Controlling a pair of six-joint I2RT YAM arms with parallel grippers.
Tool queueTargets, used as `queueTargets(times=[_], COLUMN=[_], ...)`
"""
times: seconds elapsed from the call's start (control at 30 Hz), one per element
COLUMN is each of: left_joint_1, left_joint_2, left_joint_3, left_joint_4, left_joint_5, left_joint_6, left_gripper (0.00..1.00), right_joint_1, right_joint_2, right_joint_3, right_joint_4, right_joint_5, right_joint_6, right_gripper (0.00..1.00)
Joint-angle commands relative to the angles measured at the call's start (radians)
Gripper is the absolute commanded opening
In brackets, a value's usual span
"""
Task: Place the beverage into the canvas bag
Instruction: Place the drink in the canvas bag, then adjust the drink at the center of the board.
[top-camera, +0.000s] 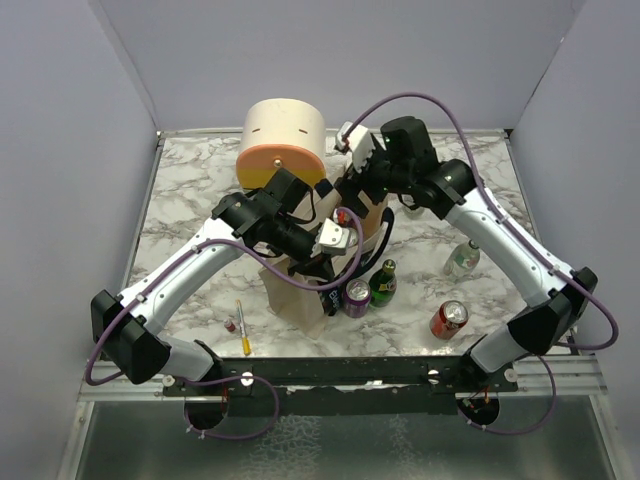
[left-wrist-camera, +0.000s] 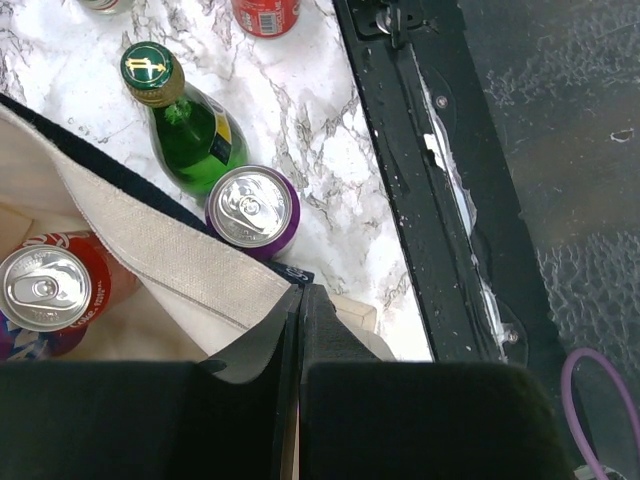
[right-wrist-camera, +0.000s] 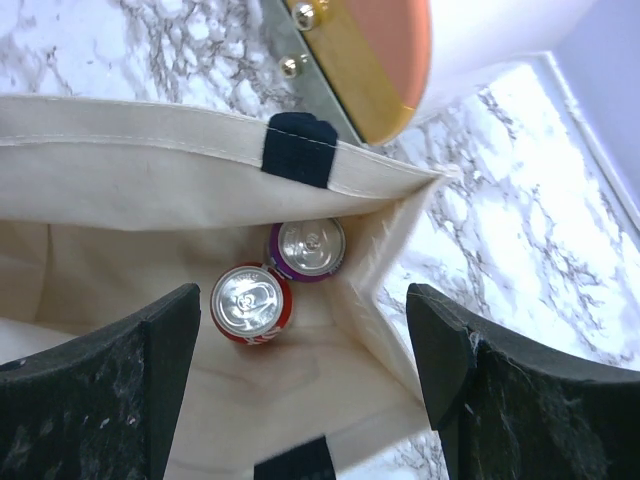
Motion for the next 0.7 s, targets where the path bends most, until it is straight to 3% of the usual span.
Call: queueTargets(times=[0.0,0.23,0.43,0.67], left_joint_1=[0.008,0.015,0.018,0.033], left_joint_2=[-0.019,-0.024,-0.032,-0.042], left_joint_3=[0.001,0.000,-0.003,-0.015], left_joint_4=[0.027,0.047,0.052,0.073], left_joint_5=[-0.025,-0.024,-0.027,-0.018], left_joint_6=[-0.015,-0.040,-0.046,-0.087], left_gripper=[0.00,0.00,0.00,0.00], right_joint_1=[-0.023,-0.108,-0.259,-0.275], right_joint_2=[-0.109,-0.262,-0.321,-0.399], right_joint_3=[0.007,-0.114,-0.164,-0.290], right_joint_4=[-0.025,-0.164,-0.391,-0.499], right_joint_5=[0.069,0.066,-0.065,-0.146], right_joint_6=[0.068,0.026,-0.126,-0.293], right_gripper=[0.82,0.82,0.81,0.81])
